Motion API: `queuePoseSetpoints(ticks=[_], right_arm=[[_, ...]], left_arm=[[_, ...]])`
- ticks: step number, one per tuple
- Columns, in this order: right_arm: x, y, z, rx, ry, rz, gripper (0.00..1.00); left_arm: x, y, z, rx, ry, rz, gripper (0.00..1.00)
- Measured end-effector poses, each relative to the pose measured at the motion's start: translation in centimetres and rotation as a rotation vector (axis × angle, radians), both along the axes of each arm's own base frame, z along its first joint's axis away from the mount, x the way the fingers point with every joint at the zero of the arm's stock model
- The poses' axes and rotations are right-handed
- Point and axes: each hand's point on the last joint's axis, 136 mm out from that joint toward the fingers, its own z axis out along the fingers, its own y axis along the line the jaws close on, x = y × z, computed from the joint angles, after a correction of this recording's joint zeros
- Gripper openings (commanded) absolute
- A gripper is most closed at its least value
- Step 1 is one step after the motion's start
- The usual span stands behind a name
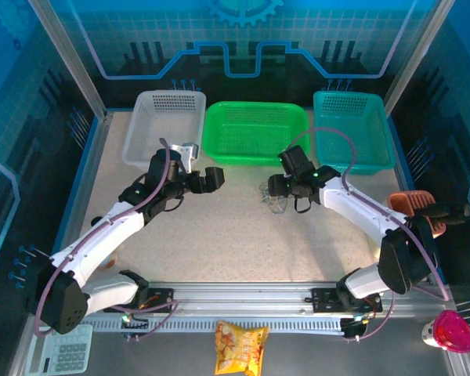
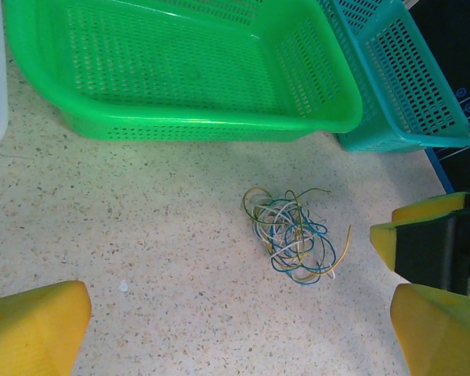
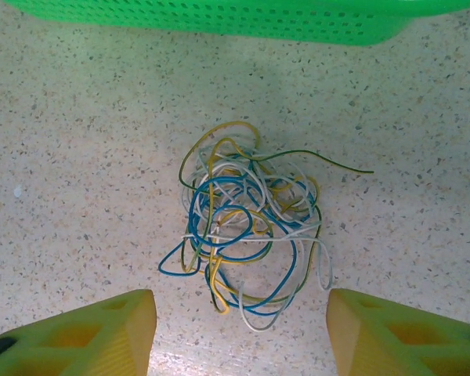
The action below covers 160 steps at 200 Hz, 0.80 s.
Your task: Untangle the cables
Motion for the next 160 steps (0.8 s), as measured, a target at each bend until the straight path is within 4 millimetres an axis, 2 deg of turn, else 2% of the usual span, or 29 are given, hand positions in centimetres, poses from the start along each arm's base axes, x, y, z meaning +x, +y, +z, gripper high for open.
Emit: queuePoseSetpoints(ticks=[87, 160], right_arm=[[0.6, 1.1, -2.6, 0.017, 0.061, 0.021, 0.44], [2.2, 0.9, -2.6, 0.03, 0.051, 0.004, 0.32]], left_arm=[[0.1, -0.6, -0.7, 0.006, 0.013, -0.012, 0.99], [0.0, -0.8, -0.6, 0.005, 0.013, -0.02, 0.99]])
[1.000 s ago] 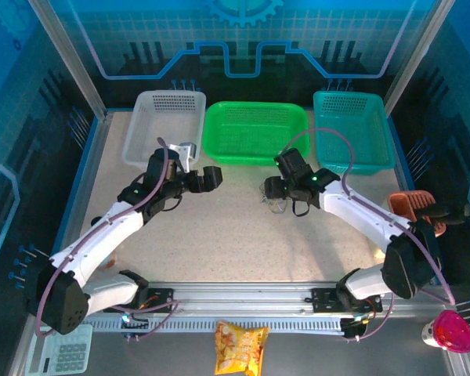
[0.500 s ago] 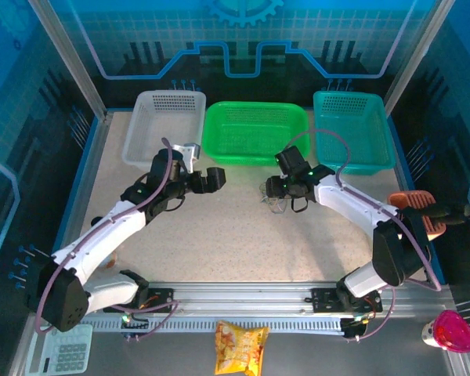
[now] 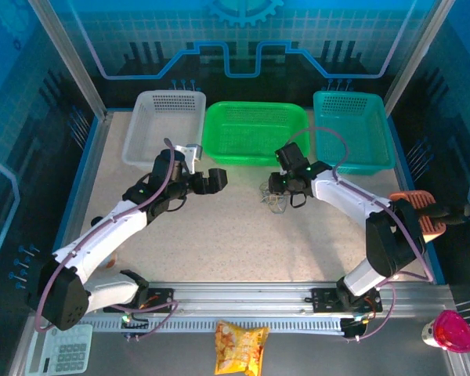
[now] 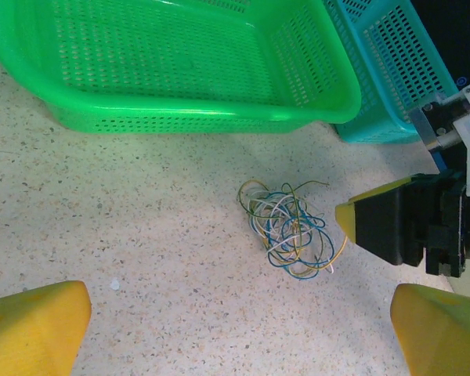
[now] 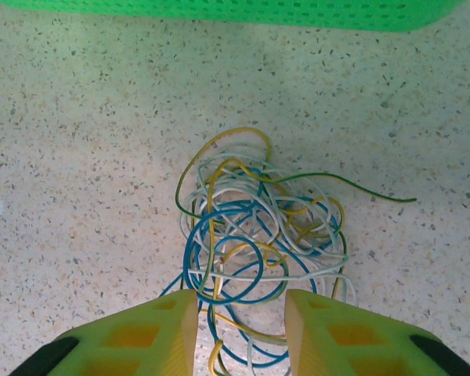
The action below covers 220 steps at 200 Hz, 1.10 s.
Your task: Untangle the cables
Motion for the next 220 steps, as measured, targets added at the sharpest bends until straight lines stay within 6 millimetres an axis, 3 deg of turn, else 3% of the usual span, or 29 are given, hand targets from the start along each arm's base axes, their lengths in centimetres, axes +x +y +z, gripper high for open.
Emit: queuePoseSetpoints(ticks=[32, 63, 100, 122, 168, 220], right_arm=[[0.2, 0.5, -0.8, 0.011, 0.023, 0.016, 0.25], [0.3, 0.9, -0.8, 0.025, 0.022, 0.03, 0.0], [-0.1, 1.6, -0.7, 0.047, 0.031, 0.05, 0.0], [-1.1, 3.3, 0.0, 0.066, 0.024, 0.099, 0.0], [-3.3, 8.5, 5.5, 0.166, -0.069, 0.244, 0.0], [-3.7, 9.5, 10.8, 0.271, -0.159, 0.265, 0.0]], left_arm=[[0.0, -0.1, 0.1, -0.001, -0.001, -0.003, 0.99], [0.0, -0.1, 0.1, 0.0, -0.001, -0.003, 0.99], [0.0, -0.2, 0.0, 0.001, -0.001, 0.001, 0.99], [0.0, -0.1, 0.0, 0.003, 0.0, 0.003, 0.99], [-0.5, 0.2, -0.4, 0.005, -0.001, 0.007, 0.99], [-2.7, 1.9, -1.7, 0.003, -0.038, 0.035, 0.99]])
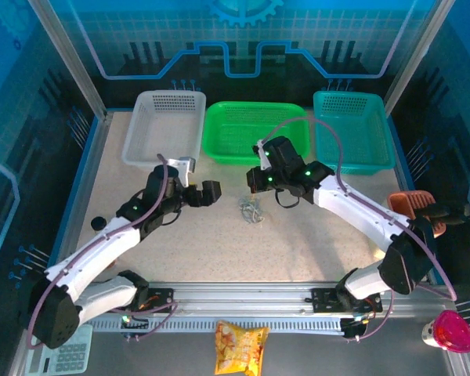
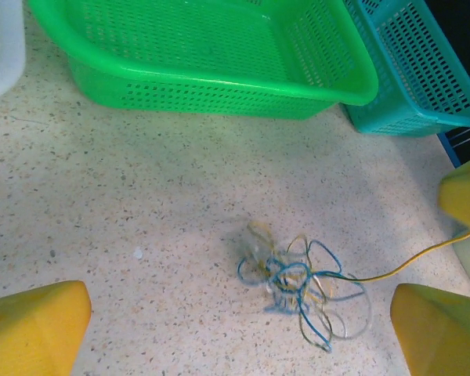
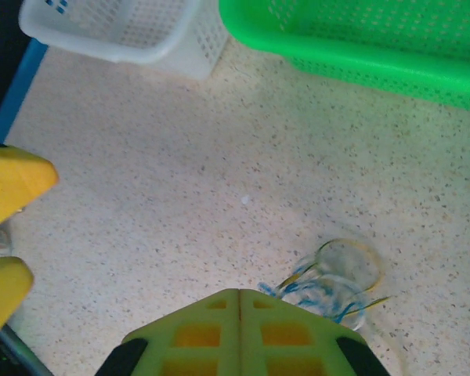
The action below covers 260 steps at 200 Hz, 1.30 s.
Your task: Untangle the cables
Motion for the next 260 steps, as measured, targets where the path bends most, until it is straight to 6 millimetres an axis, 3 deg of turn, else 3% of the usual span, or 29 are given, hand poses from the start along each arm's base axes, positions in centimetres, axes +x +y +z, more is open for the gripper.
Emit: queuePoseSetpoints(ticks=[54, 126, 180, 260], right_arm=[[0.1, 0.7, 2.3, 0.064, -0.038, 0.015, 0.0], [0.1, 1.5, 3.5, 0.109, -0.051, 0.038, 0.0], [0.1, 2.1, 4.5, 0.148, -0.057, 0.065, 0.0], [0.8, 2.8, 5.1, 0.202, -0.054, 0.062, 0.0]], left_arm=[[-0.3, 0.2, 1.2, -0.019, -0.074, -0.007, 0.99], [-0.4, -0.9, -1.1, -0.028, -0.027, -0.057, 0.99], [-0.5, -2.8, -2.4, -0.046, 0.009, -0.13, 0.99], [-3.3, -5.0, -6.8, -0.011, 0.073, -0.214, 0.99]])
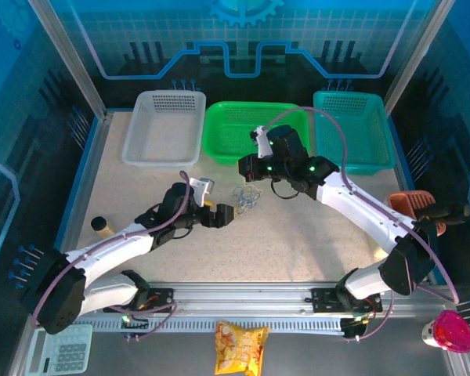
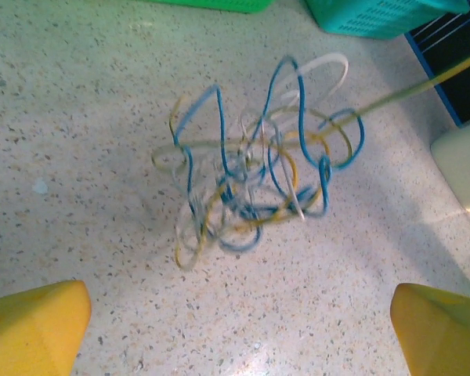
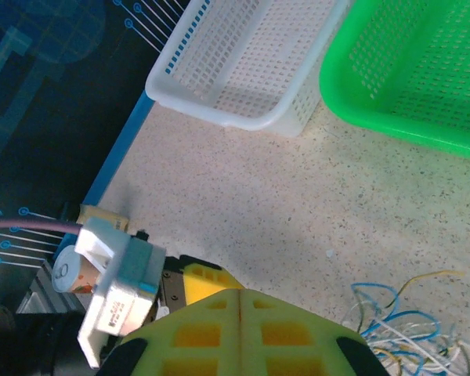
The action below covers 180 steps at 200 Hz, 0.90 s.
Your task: Untangle the cables
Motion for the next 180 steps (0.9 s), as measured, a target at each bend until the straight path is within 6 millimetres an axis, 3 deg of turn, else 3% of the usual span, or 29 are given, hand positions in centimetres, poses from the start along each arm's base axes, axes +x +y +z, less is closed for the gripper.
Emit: queuePoseSetpoints(ticks=[67, 90, 121, 180], right_arm=[[0.3, 0.4, 0.7, 0.043, -0.005, -0.011, 0.0], [0.2, 0.5, 0.7, 0.05, 0.003, -0.009, 0.0], [0.1, 0.7, 0.8, 0.066, 0.01, -0.001, 0.0], [0.1, 0.9, 0.9, 0.079, 0.01, 0.002, 0.0]], left_arm=[[0.3, -0.7, -2.3, 0.048, 0.025, 0.0, 0.99], [0.7, -0.8, -3.3, 0.079, 0.035, -0.003, 0.93], [1.4, -1.3, -3.5, 0.098, 0.029, -0.016, 0.84], [2.2, -2.0, -3.8, 0.101, 0.03, -0.021, 0.85]])
